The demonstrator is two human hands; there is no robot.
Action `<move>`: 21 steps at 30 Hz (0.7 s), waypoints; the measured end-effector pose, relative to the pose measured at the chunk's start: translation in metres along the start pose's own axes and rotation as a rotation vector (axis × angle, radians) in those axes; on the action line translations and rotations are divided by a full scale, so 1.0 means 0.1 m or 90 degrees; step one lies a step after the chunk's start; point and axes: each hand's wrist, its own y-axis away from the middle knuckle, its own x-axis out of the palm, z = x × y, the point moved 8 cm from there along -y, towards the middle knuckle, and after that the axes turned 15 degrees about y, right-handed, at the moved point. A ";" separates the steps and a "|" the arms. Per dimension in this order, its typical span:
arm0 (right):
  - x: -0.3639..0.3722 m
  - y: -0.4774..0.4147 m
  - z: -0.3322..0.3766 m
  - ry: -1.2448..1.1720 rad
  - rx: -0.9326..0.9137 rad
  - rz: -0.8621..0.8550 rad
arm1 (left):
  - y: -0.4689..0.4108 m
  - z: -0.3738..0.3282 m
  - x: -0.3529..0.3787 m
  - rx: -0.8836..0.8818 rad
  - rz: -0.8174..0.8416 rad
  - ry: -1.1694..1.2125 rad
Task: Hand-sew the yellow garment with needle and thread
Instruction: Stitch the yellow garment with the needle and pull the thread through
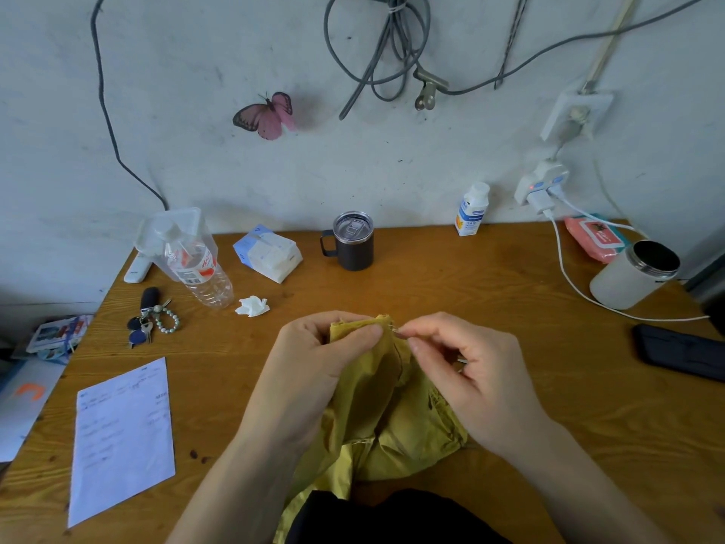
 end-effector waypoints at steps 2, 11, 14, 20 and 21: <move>-0.01 0.00 0.00 0.011 0.001 0.001 | 0.00 0.00 0.01 -0.003 0.003 -0.002; 0.00 0.00 -0.02 0.027 0.007 0.021 | 0.02 -0.02 0.05 0.002 0.006 -0.023; 0.02 -0.01 -0.07 0.022 0.024 0.034 | 0.01 -0.02 0.03 0.009 0.008 -0.046; 0.16 0.00 -0.15 -0.050 0.052 0.179 | 0.00 -0.02 0.04 0.023 0.029 -0.081; 0.18 0.01 -0.15 -0.055 0.057 0.202 | 0.00 -0.02 0.04 0.026 0.030 -0.086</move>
